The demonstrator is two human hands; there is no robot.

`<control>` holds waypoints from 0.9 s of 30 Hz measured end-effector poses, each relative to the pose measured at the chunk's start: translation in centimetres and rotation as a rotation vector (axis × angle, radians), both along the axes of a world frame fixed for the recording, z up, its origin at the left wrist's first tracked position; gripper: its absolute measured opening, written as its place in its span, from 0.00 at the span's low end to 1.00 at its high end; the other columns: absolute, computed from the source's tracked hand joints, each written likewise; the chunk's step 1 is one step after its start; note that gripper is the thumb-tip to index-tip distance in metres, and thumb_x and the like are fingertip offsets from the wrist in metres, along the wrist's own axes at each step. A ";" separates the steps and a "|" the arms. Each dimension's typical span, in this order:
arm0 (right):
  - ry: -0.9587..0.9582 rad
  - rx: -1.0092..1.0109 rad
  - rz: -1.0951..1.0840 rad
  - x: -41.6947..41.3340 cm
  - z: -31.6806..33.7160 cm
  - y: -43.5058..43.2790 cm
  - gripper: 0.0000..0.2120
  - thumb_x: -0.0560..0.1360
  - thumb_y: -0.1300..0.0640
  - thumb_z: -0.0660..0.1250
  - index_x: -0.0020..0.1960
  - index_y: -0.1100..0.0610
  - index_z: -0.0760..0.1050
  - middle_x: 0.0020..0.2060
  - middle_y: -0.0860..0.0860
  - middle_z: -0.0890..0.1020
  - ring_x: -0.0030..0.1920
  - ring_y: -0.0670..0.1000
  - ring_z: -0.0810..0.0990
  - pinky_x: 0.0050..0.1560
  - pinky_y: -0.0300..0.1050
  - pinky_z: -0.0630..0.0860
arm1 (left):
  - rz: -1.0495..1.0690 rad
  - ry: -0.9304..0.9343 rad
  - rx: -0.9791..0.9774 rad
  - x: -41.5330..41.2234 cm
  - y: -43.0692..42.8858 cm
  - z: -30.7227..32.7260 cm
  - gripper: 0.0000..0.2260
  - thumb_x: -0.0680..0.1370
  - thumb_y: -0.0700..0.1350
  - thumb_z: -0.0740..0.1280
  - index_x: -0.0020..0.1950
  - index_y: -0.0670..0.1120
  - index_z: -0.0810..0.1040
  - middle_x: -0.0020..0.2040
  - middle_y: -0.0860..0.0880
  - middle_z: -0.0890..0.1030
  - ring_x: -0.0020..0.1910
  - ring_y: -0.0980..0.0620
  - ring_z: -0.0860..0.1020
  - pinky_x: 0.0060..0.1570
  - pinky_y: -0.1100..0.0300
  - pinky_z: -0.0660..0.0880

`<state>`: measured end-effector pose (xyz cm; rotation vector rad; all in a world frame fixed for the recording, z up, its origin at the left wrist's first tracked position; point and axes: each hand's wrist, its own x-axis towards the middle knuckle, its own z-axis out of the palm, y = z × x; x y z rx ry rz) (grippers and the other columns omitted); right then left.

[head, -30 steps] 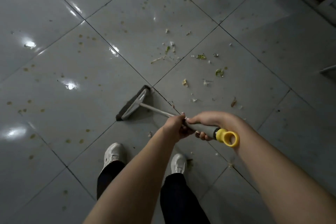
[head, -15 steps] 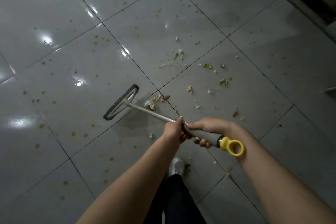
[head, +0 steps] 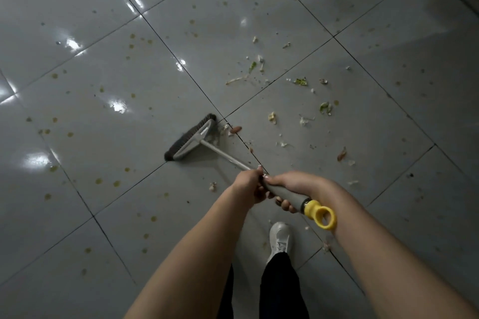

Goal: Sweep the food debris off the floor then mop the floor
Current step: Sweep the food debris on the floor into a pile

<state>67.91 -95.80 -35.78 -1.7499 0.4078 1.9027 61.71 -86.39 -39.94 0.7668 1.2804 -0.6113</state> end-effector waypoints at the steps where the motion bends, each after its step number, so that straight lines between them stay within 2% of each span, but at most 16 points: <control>1: -0.007 -0.020 0.009 0.7 0.3 -1.5 0.20 0.78 0.43 0.58 0.40 0.59 0.71 0.19 0.49 0.73 0.17 0.45 0.70 0.18 0.33 0.67 | -0.010 -0.011 -0.016 0.6 -1.4 -0.1 0.16 0.81 0.48 0.59 0.36 0.42 0.67 0.20 0.48 0.69 0.22 0.54 0.68 0.28 0.63 0.65; 3: -0.023 -0.049 0.009 2.1 1.0 -5.0 0.20 0.78 0.43 0.59 0.41 0.60 0.72 0.19 0.49 0.74 0.18 0.45 0.70 0.18 0.33 0.67 | -0.022 -0.039 -0.066 1.9 -4.7 0.1 0.16 0.81 0.48 0.58 0.35 0.43 0.67 0.14 0.51 0.68 0.17 0.55 0.68 0.23 0.66 0.65; 5: -0.060 -0.061 0.002 3.4 2.1 -8.3 0.20 0.78 0.43 0.60 0.43 0.60 0.73 0.20 0.50 0.74 0.18 0.45 0.70 0.19 0.34 0.68 | -0.021 -0.053 -0.089 3.2 -7.9 0.7 0.16 0.81 0.48 0.59 0.35 0.43 0.67 0.15 0.51 0.68 0.13 0.57 0.68 0.19 0.71 0.64; 9: -0.107 -0.032 0.026 5.0 5.1 -12.4 0.19 0.78 0.45 0.61 0.44 0.61 0.74 0.22 0.51 0.74 0.18 0.46 0.71 0.18 0.34 0.69 | 0.005 -0.056 -0.070 5.0 -12.5 2.6 0.16 0.81 0.48 0.59 0.35 0.42 0.66 0.26 0.48 0.67 0.11 0.57 0.65 0.18 0.72 0.62; 11: -0.113 0.001 0.034 5.6 6.6 -13.7 0.18 0.78 0.46 0.61 0.44 0.62 0.74 0.23 0.52 0.74 0.18 0.46 0.72 0.19 0.34 0.69 | 0.029 -0.056 -0.037 5.4 -14.1 3.7 0.17 0.80 0.48 0.60 0.34 0.42 0.66 0.27 0.47 0.66 0.15 0.56 0.66 0.18 0.71 0.62; 13: -0.109 0.026 0.064 5.8 7.6 -14.0 0.18 0.78 0.46 0.61 0.45 0.63 0.74 0.23 0.52 0.74 0.18 0.47 0.72 0.18 0.34 0.69 | 0.049 -0.056 -0.001 5.4 -14.6 4.5 0.17 0.80 0.48 0.60 0.34 0.42 0.66 0.25 0.47 0.66 0.18 0.55 0.66 0.17 0.70 0.63; 17: -0.063 0.106 0.079 5.0 7.8 -12.5 0.17 0.78 0.47 0.61 0.43 0.61 0.73 0.20 0.51 0.74 0.17 0.46 0.71 0.18 0.33 0.68 | 0.098 -0.034 0.141 3.8 -13.1 5.1 0.16 0.80 0.48 0.60 0.35 0.41 0.68 0.12 0.51 0.65 0.11 0.57 0.65 0.19 0.69 0.66; 21: 0.013 0.171 0.065 3.4 5.5 -10.0 0.16 0.79 0.48 0.59 0.47 0.62 0.72 0.24 0.53 0.73 0.17 0.45 0.71 0.18 0.32 0.68 | 0.125 0.032 0.200 1.9 -10.4 3.8 0.17 0.80 0.48 0.59 0.34 0.42 0.66 0.12 0.51 0.63 0.12 0.57 0.64 0.21 0.68 0.65; 23: 0.010 0.174 0.077 2.6 4.1 -9.0 0.17 0.80 0.49 0.59 0.44 0.62 0.72 0.24 0.53 0.73 0.16 0.46 0.71 0.19 0.32 0.69 | 0.117 0.038 0.141 1.0 -9.3 2.9 0.18 0.81 0.48 0.58 0.33 0.43 0.65 0.13 0.50 0.63 0.13 0.56 0.64 0.25 0.66 0.64; 25: -0.002 0.152 0.096 1.8 2.7 -8.6 0.18 0.80 0.49 0.58 0.40 0.62 0.70 0.24 0.53 0.73 0.16 0.46 0.71 0.19 0.31 0.69 | 0.099 0.034 0.089 0.3 -8.9 1.7 0.16 0.81 0.47 0.58 0.34 0.44 0.65 0.19 0.49 0.65 0.21 0.55 0.65 0.29 0.65 0.63; 27: 0.004 0.113 0.101 1.6 1.7 -9.0 0.18 0.81 0.49 0.57 0.40 0.61 0.69 0.27 0.54 0.72 0.16 0.46 0.70 0.19 0.31 0.68 | 0.067 0.042 0.041 0.2 -9.4 0.7 0.15 0.81 0.46 0.57 0.34 0.44 0.65 0.22 0.49 0.65 0.26 0.54 0.63 0.31 0.65 0.61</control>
